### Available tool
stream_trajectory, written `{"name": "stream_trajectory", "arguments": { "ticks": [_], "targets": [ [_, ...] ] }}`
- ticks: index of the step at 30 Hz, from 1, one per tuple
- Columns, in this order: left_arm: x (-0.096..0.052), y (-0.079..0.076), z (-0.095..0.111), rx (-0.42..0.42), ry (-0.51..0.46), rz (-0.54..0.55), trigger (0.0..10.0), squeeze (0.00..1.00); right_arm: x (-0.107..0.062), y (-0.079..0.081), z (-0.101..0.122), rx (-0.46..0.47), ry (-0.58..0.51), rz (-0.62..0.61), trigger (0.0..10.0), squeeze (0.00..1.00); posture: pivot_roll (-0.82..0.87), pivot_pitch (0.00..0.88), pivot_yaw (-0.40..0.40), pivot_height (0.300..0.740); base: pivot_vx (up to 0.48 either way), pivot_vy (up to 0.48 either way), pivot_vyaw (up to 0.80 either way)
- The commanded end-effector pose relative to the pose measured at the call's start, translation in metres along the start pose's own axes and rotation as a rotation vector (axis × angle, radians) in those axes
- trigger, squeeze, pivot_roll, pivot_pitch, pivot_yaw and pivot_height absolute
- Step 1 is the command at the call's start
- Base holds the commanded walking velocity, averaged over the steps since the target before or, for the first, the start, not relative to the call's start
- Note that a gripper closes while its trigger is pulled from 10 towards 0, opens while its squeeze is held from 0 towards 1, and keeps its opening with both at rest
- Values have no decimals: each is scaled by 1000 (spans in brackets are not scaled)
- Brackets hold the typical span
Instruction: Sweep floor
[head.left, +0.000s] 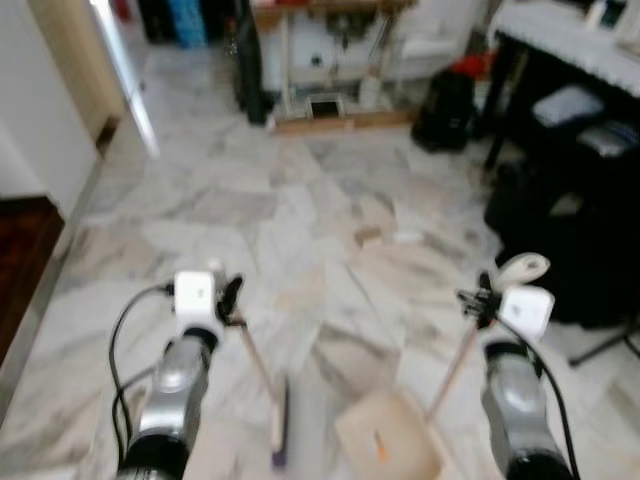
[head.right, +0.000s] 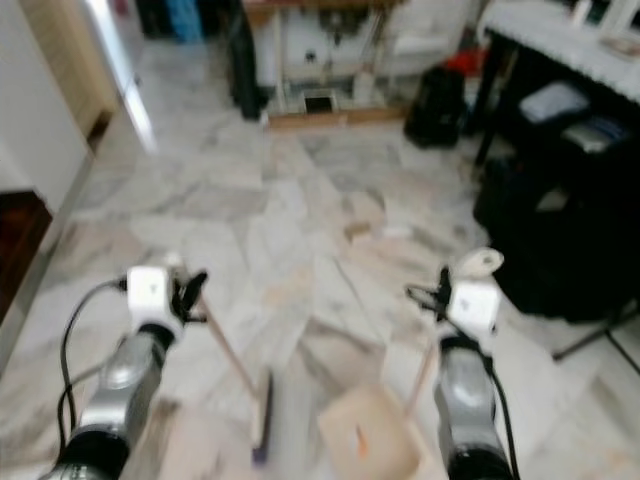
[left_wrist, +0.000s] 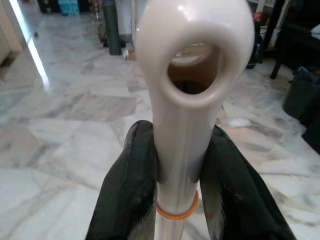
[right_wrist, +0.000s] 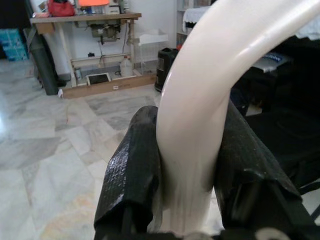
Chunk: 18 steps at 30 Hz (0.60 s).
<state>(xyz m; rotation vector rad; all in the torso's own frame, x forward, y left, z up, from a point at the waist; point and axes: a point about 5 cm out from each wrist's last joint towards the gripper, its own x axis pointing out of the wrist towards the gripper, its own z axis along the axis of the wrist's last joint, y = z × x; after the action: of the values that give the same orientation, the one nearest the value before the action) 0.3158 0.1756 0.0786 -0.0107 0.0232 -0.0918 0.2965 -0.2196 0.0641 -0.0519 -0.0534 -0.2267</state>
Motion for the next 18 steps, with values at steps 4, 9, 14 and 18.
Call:
{"name": "stream_trajectory", "arguments": {
  "ticks": [4,9,14,18],
  "targets": [
    [4,-5,8,-1,-38,-12,10000,0,3,-4,6,-5,-33,-12,10000,0,-71,0,36,740,368,0,0],
    [4,-5,8,-3,-37,-12,10000,0,2,-4,6,-6,-31,-11,10000,0,-72,0,35,740,370,0,0],
    [4,-5,8,-3,-38,-12,10000,0,2,-4,6,-8,-27,-12,10000,0,-72,0,35,740,370,0,0],
    [4,-5,8,-3,-37,-12,10000,0,3,-4,6,-7,-25,-12,10000,0,-71,0,35,740,369,0,0]
  ]
}}
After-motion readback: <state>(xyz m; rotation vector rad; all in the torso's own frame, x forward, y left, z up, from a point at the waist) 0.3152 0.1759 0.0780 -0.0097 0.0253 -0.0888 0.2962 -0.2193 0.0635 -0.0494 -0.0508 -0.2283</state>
